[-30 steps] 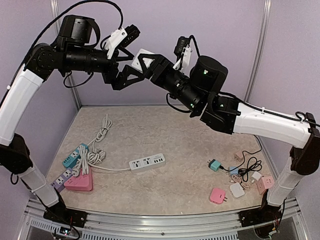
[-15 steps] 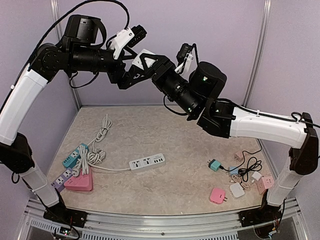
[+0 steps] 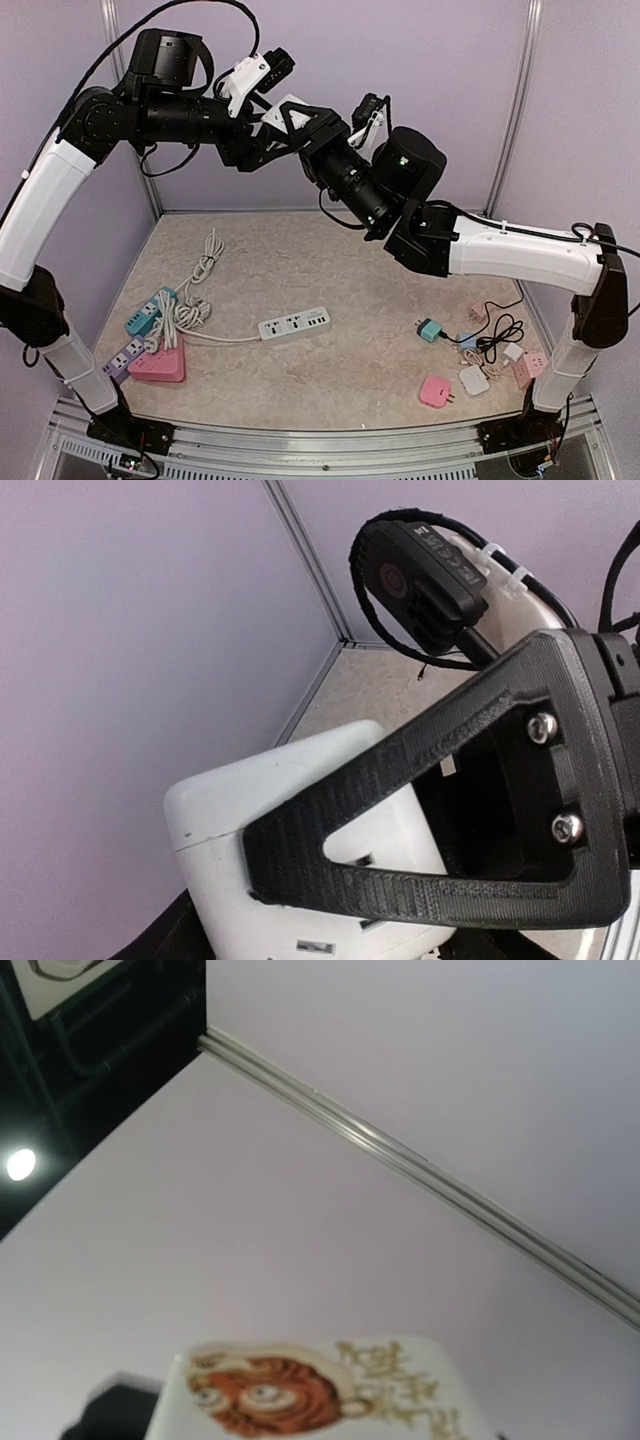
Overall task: Insert the plug
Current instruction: Pick up the plug from the center of the board.
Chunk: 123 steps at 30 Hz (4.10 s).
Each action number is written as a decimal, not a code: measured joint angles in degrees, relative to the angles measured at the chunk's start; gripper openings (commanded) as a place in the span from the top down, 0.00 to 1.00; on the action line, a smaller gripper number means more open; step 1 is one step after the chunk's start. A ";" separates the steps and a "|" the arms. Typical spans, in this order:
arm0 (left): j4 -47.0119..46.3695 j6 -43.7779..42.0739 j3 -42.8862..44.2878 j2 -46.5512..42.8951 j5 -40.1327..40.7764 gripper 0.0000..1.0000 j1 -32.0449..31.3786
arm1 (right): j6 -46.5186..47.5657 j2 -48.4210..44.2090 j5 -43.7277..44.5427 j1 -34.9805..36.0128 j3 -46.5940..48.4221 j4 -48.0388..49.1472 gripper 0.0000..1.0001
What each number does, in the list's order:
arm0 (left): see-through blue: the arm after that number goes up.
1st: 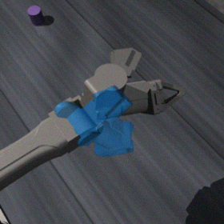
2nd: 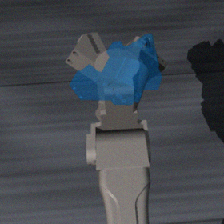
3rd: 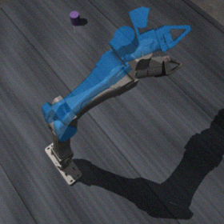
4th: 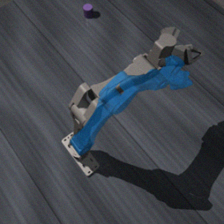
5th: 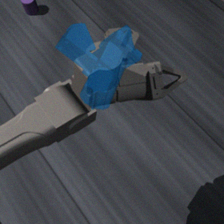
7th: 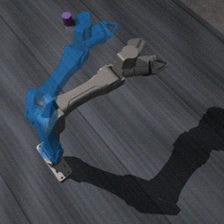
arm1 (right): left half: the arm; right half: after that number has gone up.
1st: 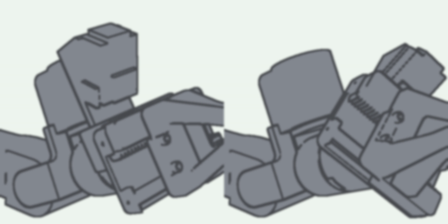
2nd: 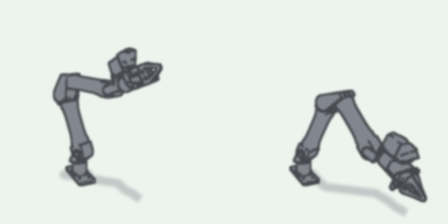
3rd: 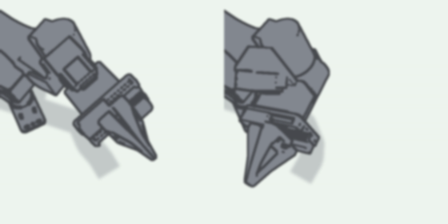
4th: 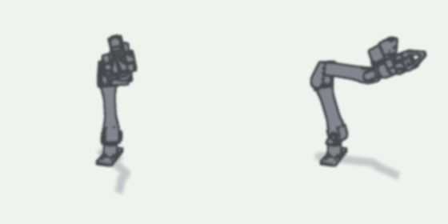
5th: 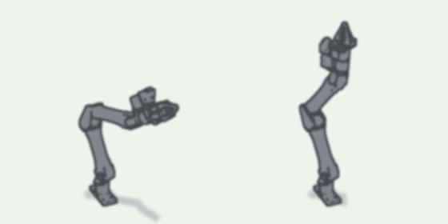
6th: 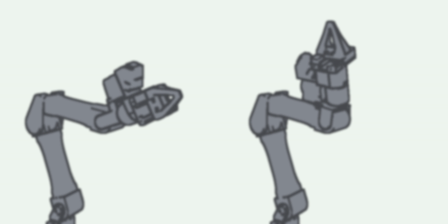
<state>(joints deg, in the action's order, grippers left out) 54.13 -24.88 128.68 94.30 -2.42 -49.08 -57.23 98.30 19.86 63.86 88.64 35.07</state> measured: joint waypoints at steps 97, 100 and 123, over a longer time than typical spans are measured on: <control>11.98 -18.93 -6.82 -2.23 -8.15 1.00 2.25 | 21.44 -6.86 -35.12 -11.89 14.43 -47.12 0.00; 12.15 -19.39 -6.82 -2.29 -8.17 1.00 2.03 | 22.99 -5.60 -39.89 -11.89 16.11 -51.89 0.00; 13.44 -23.52 -7.15 -2.58 -5.09 1.00 0.87 | 10.03 3.06 -59.82 -13.77 15.96 -48.48 1.00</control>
<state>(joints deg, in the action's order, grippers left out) 67.57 -48.40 121.54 91.72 -7.51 -48.21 -47.20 101.36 -39.97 50.09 104.60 -13.41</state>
